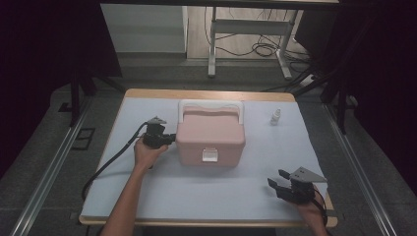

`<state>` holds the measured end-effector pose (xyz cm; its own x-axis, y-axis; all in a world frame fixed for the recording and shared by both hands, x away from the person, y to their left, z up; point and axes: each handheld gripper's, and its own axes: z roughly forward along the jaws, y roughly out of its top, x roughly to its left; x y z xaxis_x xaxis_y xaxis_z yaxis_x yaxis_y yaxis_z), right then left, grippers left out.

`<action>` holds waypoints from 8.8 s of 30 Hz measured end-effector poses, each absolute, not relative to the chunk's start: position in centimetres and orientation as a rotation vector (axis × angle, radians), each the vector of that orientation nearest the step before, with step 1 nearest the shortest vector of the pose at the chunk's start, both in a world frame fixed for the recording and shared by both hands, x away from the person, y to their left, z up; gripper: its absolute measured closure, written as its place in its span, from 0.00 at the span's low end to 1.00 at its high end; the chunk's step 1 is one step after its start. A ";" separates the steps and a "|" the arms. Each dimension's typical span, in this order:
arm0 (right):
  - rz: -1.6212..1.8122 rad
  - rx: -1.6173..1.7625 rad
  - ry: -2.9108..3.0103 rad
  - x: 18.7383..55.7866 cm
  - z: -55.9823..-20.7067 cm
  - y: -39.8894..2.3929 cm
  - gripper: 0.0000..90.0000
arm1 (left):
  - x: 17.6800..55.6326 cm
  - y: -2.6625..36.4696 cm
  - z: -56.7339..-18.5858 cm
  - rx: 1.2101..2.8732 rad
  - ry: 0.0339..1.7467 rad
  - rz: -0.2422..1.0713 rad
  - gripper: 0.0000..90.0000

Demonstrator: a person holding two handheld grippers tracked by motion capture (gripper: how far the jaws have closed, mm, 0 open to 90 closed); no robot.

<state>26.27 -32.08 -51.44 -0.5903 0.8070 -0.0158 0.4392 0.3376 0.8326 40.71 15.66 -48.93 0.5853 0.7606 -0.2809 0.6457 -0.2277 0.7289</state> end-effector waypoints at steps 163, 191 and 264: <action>0.509 1.759 2.247 55.7 -44.9 -31.6 0.45 | 29.8 16.5 -50.2 2.062 0.907 0.238 0.40; 0.457 1.573 2.386 52.3 -43.2 -29.6 0.67 | 29.8 16.9 -49.8 2.047 0.897 0.247 0.40; 1.022 1.205 2.375 33.2 -39.8 -28.9 0.52 | 29.5 17.3 -49.1 2.014 0.895 0.256 0.41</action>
<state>33.24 -28.95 -39.81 -0.6089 0.7910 0.0591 0.5867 0.3989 0.7048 29.52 17.34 -49.14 0.7180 0.6789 -0.1535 0.4950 -0.3430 0.7983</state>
